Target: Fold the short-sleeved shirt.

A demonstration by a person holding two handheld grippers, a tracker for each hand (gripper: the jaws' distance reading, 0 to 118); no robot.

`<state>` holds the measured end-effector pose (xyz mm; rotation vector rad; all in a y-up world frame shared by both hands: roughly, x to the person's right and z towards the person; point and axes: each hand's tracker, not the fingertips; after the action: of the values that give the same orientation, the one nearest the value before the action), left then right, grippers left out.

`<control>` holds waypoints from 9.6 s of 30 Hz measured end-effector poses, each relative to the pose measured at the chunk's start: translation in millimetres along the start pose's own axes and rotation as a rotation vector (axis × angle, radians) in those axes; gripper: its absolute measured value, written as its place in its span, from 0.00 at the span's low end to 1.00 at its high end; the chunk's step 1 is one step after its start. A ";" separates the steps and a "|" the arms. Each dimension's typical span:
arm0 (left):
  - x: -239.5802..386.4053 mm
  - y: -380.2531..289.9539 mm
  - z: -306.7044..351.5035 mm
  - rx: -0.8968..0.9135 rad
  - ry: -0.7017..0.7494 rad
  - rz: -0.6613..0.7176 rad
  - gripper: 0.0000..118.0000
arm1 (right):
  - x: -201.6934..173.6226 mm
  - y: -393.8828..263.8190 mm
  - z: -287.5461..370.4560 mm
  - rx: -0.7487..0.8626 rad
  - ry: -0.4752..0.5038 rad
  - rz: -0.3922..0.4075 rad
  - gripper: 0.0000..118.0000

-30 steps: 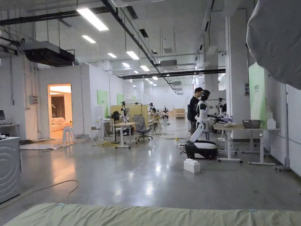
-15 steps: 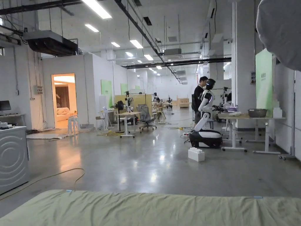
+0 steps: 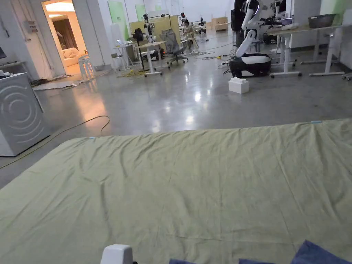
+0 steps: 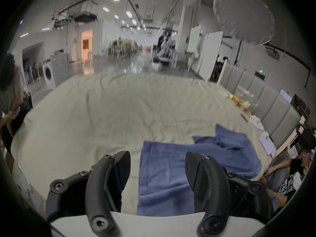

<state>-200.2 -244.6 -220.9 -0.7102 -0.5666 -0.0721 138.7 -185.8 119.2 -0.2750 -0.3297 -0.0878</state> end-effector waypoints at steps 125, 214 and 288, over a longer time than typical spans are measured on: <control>-21.5 354.3 158.3 0.745 0.244 -0.026 0.06 | 26.7 454.9 -146.8 0.514 -0.283 0.240 0.01; 12.1 -58.5 214.9 0.491 0.210 -0.013 0.71 | 24.1 -19.1 39.9 0.084 -0.121 0.035 0.73; -53.0 -165.5 11.6 -0.216 0.120 -0.099 0.08 | 128.5 -162.2 -21.1 -0.476 -0.179 -0.234 0.49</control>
<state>-292.0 -370.0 -142.3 -0.8813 -0.4831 -0.2700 245.4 -352.4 183.4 -0.7180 -0.5180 -0.3762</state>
